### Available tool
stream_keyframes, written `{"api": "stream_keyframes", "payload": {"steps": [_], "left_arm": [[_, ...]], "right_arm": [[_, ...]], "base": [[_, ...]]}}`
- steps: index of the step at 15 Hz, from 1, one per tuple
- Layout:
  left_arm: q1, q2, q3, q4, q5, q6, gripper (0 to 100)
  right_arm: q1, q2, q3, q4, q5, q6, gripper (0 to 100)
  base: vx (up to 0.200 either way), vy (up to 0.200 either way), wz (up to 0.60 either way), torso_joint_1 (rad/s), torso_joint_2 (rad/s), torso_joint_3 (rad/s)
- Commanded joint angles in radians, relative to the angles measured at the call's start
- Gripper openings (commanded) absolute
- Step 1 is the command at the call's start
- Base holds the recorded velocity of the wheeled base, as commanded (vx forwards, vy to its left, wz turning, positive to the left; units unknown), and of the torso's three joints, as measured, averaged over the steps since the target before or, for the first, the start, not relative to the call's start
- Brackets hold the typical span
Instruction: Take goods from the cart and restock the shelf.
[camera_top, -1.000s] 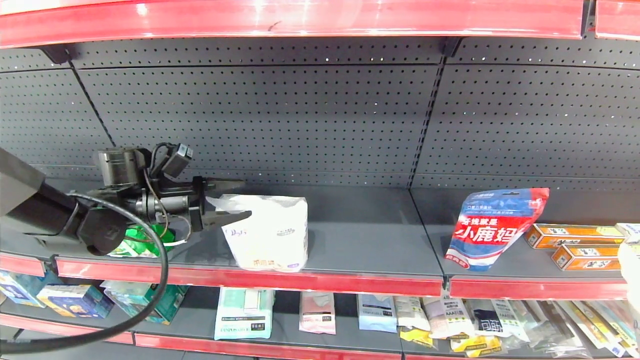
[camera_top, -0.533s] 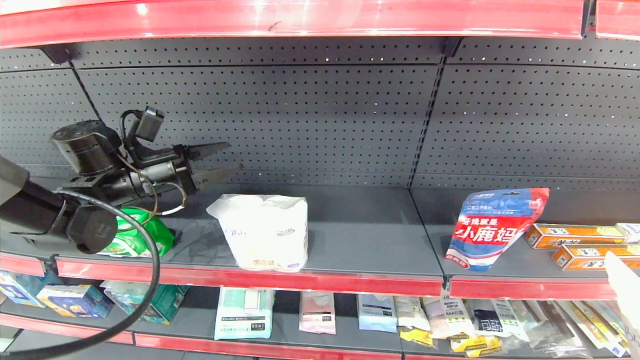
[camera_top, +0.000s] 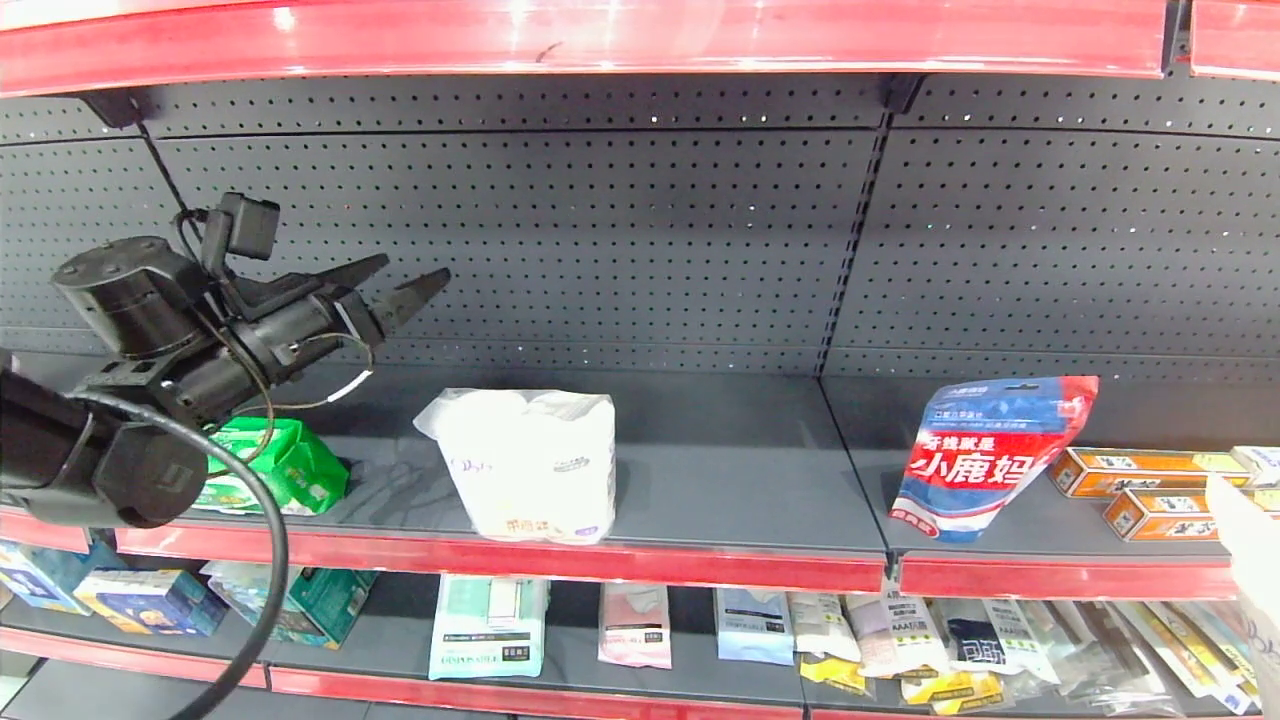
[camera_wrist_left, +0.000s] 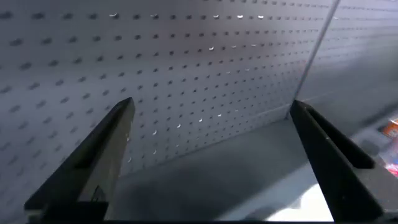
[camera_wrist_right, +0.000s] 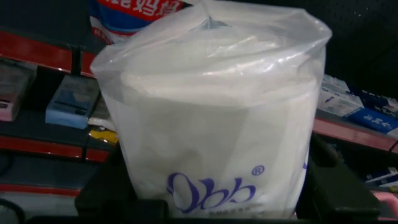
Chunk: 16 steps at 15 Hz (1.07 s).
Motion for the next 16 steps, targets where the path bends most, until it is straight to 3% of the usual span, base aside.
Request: {"api": "stream_keyframes", "payload": {"steps": [1, 4, 6, 7, 9, 11, 12, 14, 15, 16], "left_arm": [[0.010, -0.218, 0.181, 0.094, 0.026, 0.001, 100], [0.058, -0.385, 0.407, 0.120, 0.031, 0.023, 100], [0.115, -0.459, 0.537, 0.120, 0.031, 0.096, 100], [0.125, -0.510, 0.592, 0.121, 0.031, 0.110, 100], [0.124, -0.594, 0.654, 0.143, 0.029, 0.112, 100], [0.119, -0.776, 0.684, 0.328, 0.029, 0.118, 100], [0.119, -0.798, 0.684, 0.356, 0.029, 0.118, 100], [0.096, -1.097, 0.675, 0.758, 0.031, 0.130, 100], [0.096, -1.195, 0.668, 0.901, 0.031, 0.150, 100], [0.096, -1.250, 0.666, 0.976, 0.031, 0.162, 100]], "right_arm": [[-0.001, 0.063, -0.057, 0.002, 0.042, -0.007, 0], [0.003, 0.167, -0.129, 0.000, 0.058, -0.009, 0], [0.003, 0.178, -0.147, 0.002, 0.094, -0.012, 0], [0.005, 0.182, -0.152, 0.000, 0.109, -0.012, 0], [0.006, 0.187, -0.164, 0.000, 0.158, -0.012, 0], [0.008, 0.204, -0.186, -0.004, 0.198, -0.004, 0], [0.008, 0.204, -0.187, -0.006, 0.198, -0.003, 0], [0.014, 0.198, -0.187, -0.004, 0.215, 0.003, 0], [0.016, 0.201, -0.187, -0.006, 0.223, 0.005, 0], [0.016, 0.201, -0.186, -0.004, 0.226, 0.009, 0]], "base": [[0.000, 0.000, 0.00, 0.000, 0.00, 0.000], [0.000, 0.000, 0.00, 0.000, 0.00, 0.000], [0.000, 0.000, 0.00, 0.000, 0.00, 0.000], [0.000, 0.000, 0.00, 0.000, 0.00, 0.000], [0.000, 0.000, 0.00, 0.000, 0.00, 0.000], [0.000, 0.000, 0.00, 0.000, 0.00, 0.000], [0.000, 0.000, 0.00, 0.000, 0.00, 0.000], [0.000, 0.000, 0.00, 0.000, 0.00, 0.000], [0.000, 0.000, 0.00, 0.000, 0.00, 0.000], [0.000, 0.000, 0.00, 0.000, 0.00, 0.000]]}}
